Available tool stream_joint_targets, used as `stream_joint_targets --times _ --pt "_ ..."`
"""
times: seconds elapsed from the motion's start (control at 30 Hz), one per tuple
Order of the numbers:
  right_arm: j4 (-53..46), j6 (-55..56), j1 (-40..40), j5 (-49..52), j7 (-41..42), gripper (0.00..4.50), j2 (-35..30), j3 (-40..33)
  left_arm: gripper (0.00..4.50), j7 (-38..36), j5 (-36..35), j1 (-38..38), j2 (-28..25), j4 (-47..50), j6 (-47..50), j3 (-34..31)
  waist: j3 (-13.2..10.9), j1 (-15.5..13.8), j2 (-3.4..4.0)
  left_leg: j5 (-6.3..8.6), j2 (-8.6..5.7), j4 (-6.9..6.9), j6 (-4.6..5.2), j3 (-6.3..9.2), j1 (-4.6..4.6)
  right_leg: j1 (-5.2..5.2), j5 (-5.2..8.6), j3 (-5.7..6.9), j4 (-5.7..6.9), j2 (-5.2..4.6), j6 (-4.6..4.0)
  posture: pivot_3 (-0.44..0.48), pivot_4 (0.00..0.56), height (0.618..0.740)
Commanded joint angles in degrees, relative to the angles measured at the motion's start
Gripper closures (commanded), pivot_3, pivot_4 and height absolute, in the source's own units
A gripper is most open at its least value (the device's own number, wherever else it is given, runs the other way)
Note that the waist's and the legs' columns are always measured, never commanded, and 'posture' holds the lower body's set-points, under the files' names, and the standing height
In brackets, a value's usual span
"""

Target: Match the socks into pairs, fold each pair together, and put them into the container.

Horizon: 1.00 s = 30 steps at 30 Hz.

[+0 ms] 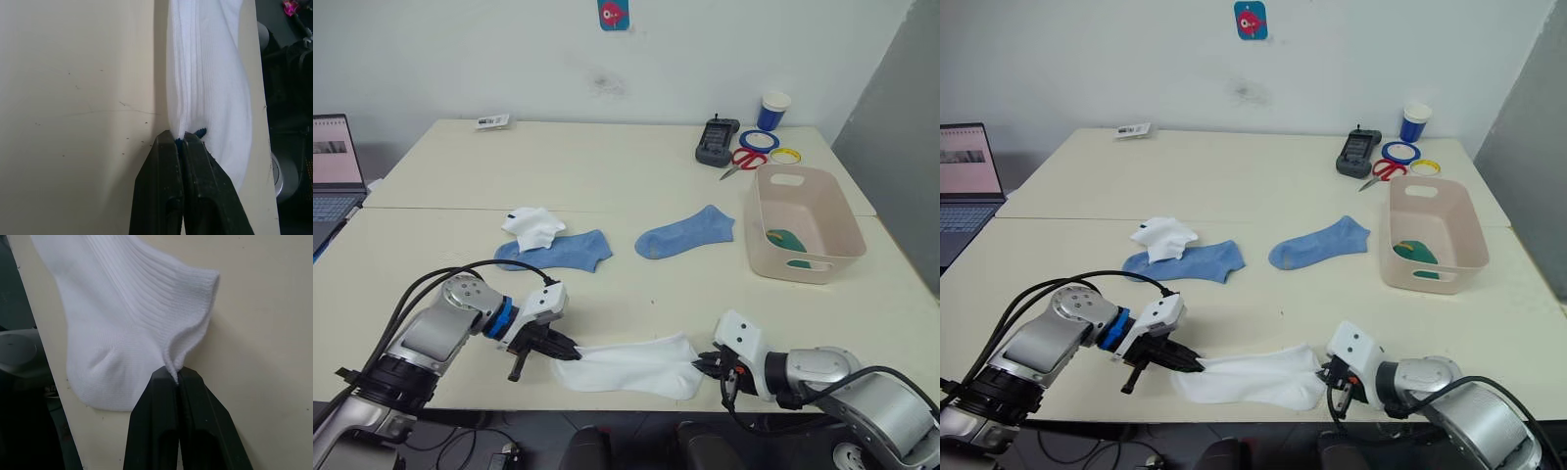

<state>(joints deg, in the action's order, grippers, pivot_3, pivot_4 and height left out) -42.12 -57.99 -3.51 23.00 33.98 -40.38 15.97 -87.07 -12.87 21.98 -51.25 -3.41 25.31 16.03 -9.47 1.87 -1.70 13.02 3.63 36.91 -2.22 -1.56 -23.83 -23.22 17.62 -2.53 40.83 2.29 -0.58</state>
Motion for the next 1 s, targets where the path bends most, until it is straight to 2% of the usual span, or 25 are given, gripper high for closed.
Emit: stream_joint_targets --times 0.03,0.07,0.17,0.27,0.4,0.6,0.83,1.0 --pt "-1.6 -0.7 -0.4 0.7 -0.1 3.81 -0.6 -0.9 4.50 0.5 0.9 0.1 0.5 -0.7 -0.5 0.8 0.0 0.0 0.00 0.00 0.00 0.00 0.00 0.00 0.00 0.00 0.00 0.00 0.00 0.00 0.00 0.000 0.150 0.732" --pt "-1.7 -0.8 -0.4 0.9 -0.2 3.48 -0.5 -1.0 4.50 0.8 1.4 0.1 0.6 -1.0 -1.4 0.8 0.0 0.0 0.00 0.00 0.00 0.00 0.00 0.00 0.00 0.00 0.00 0.00 0.00 0.00 0.00 0.000 0.150 0.732" --pt "-2.6 -1.7 0.1 1.3 -1.5 2.49 -0.3 -2.6 3.88 2.0 0.7 -0.9 0.4 -1.9 -3.7 -1.7 0.0 0.0 0.00 0.00 0.01 0.00 0.00 0.01 0.00 0.00 0.00 0.01 0.00 -0.01 0.00 0.000 0.150 0.732" --pt "-3.8 -1.5 0.3 1.6 -1.8 1.33 -0.6 -4.7 2.96 3.7 -1.4 -3.8 -1.0 -0.8 -2.1 -5.3 0.0 0.0 0.00 0.00 0.02 0.00 0.00 0.01 0.02 0.01 0.00 -0.01 0.02 -0.02 0.00 0.000 0.150 0.732" --pt "-5.8 -0.7 -0.7 2.2 -1.4 0.02 -1.2 -7.6 1.87 7.1 -4.1 -7.6 -2.6 0.6 1.0 -11.5 0.0 0.2 0.00 0.00 0.06 -0.01 0.00 0.06 0.03 -0.01 0.00 0.03 0.04 -0.02 0.00 0.000 0.150 0.732" --pt "-6.4 -1.0 -8.1 4.9 -1.6 0.00 0.6 -10.5 0.07 16.8 -7.5 -7.1 -0.2 -2.8 0.9 -22.8 -0.1 0.6 -0.17 0.00 0.08 -0.02 0.00 0.13 0.05 -0.04 0.00 0.05 0.08 -0.01 0.00 0.000 0.150 0.732" --pt "-2.0 -2.6 -21.8 5.3 -5.3 0.00 7.7 -8.7 0.02 30.0 -6.0 -4.2 6.0 -8.1 -6.1 -29.3 -0.2 0.4 -0.32 0.00 0.09 -0.02 0.00 0.10 -0.03 -0.06 -0.01 -0.01 0.04 -0.20 0.00 0.000 0.150 0.732" --pt "0.7 -2.3 -26.2 3.8 -8.2 0.00 11.3 -6.5 0.02 39.5 -1.3 1.0 9.9 -15.5 -12.5 -28.1 -0.2 0.0 -0.39 0.00 0.07 -0.01 0.00 0.09 -0.06 -0.05 -0.02 0.05 0.05 -0.26 0.01 0.000 0.150 0.732"
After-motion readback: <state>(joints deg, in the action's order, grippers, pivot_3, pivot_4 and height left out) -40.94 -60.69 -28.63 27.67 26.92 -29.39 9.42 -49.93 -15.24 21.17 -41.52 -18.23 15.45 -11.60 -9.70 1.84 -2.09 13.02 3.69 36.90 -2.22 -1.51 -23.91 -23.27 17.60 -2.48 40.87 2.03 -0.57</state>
